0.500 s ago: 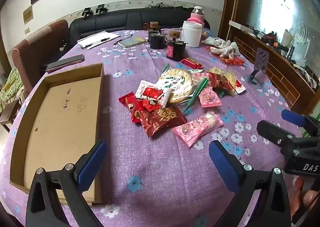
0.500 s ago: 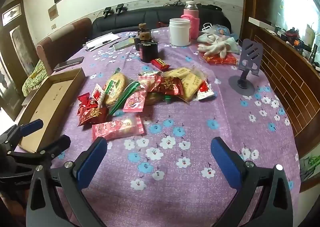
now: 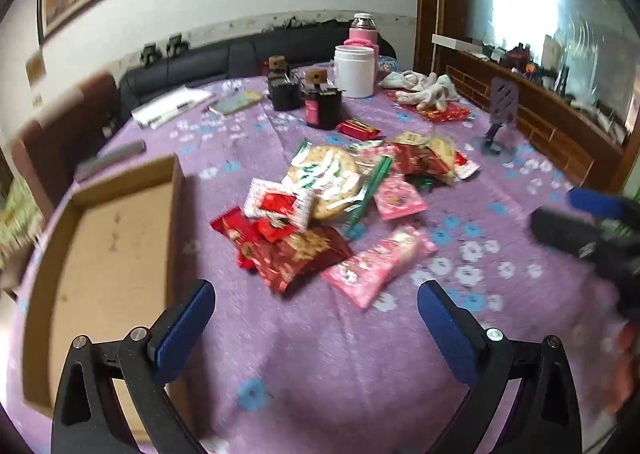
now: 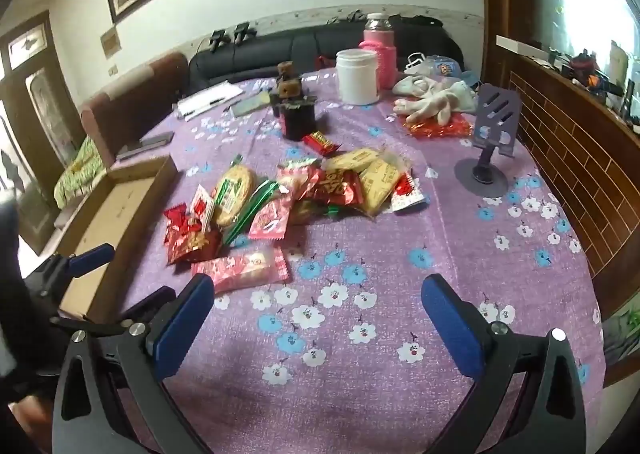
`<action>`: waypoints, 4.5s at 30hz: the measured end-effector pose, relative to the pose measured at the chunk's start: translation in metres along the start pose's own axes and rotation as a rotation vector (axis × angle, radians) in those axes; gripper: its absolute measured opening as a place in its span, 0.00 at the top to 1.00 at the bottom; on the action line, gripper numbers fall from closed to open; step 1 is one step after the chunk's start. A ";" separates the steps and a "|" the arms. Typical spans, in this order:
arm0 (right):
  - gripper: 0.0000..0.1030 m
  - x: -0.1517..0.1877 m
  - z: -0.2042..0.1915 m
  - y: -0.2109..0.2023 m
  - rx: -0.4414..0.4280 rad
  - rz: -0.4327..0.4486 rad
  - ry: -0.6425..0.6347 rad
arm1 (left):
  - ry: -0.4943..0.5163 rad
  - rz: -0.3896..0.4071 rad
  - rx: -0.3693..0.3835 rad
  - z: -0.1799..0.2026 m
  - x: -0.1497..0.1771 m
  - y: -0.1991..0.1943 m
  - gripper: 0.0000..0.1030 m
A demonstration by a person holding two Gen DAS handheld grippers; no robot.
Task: Organize snacks
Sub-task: 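Move both tools toward the snack pile on the table, then grasp the red candy packet with the left tool while the right tool grasps a pink bar, then carry the red packet into the box and open the left tool while the right tool follows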
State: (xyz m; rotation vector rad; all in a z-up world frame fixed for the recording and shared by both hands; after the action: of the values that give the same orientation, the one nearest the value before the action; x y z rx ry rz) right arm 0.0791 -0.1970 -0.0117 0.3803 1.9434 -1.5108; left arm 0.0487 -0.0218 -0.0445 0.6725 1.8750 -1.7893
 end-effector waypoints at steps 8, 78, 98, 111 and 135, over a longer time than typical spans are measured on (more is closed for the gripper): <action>0.00 -0.005 0.008 -0.003 -0.017 0.004 0.027 | 0.024 -0.023 -0.109 -0.043 0.004 0.021 0.01; 0.62 0.022 -0.010 0.033 -0.426 -0.131 -0.228 | 0.314 -0.330 0.299 0.018 -0.026 0.085 0.17; 0.61 0.015 0.002 0.004 -0.440 -0.047 -0.125 | 0.175 -0.253 0.257 0.015 -0.025 0.074 0.69; 0.61 0.017 -0.005 0.003 -0.454 -0.035 -0.106 | 0.074 -0.084 0.111 -0.003 -0.022 0.021 0.73; 0.61 0.024 -0.023 0.015 -0.445 -0.065 -0.137 | -0.045 0.009 -0.041 -0.033 -0.019 -0.010 0.73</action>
State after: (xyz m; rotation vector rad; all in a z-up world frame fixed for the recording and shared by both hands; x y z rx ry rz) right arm 0.0625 -0.1742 -0.0351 0.0192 2.1214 -1.0649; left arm 0.0574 0.0098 -0.0236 0.6200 1.8708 -1.7416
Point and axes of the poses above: each gripper's, at about its wrist camera, not at the fingertips, and y roughly the way its jaws point, z to its right, x to its underside, the point moved 5 cm from there along y, roughly the way its jaws point, and after that the axes turned 7 degrees about -z, right-handed, at the moved point
